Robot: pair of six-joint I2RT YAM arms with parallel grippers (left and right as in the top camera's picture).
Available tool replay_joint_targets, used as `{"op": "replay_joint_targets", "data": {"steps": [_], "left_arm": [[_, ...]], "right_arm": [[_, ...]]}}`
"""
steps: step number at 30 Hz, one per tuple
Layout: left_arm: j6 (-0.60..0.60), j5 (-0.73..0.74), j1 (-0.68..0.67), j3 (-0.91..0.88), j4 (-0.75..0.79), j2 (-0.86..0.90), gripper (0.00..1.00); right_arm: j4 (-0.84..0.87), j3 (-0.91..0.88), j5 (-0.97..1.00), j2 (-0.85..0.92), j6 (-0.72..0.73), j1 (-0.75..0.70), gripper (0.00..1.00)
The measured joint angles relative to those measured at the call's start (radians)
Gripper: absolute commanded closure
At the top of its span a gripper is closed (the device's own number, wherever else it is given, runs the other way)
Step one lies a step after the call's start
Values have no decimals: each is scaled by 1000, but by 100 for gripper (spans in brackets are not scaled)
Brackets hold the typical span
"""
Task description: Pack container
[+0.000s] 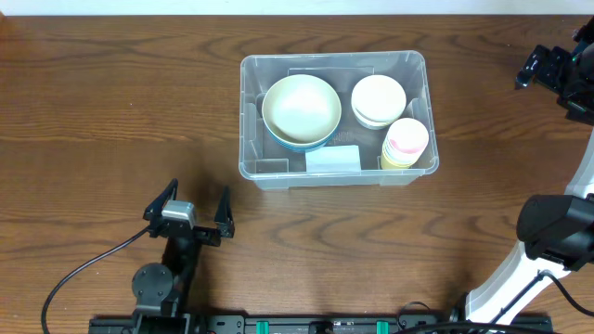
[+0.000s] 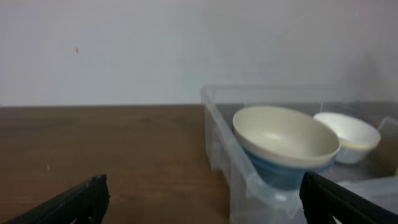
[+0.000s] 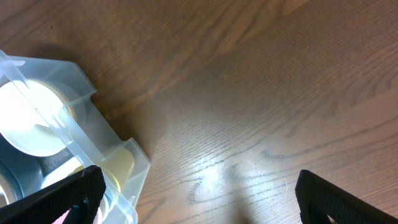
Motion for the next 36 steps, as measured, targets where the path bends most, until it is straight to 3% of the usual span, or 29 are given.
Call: {"op": "replay_joint_targets", "data": {"steps": [7, 36], "left_arm": [[41, -8, 16, 6, -92, 0, 2], [48, -8, 18, 10, -98, 0, 2]], "right_arm": [[0, 0, 0, 0, 0, 0, 1], [0, 0, 0, 0, 0, 0, 1]]}}
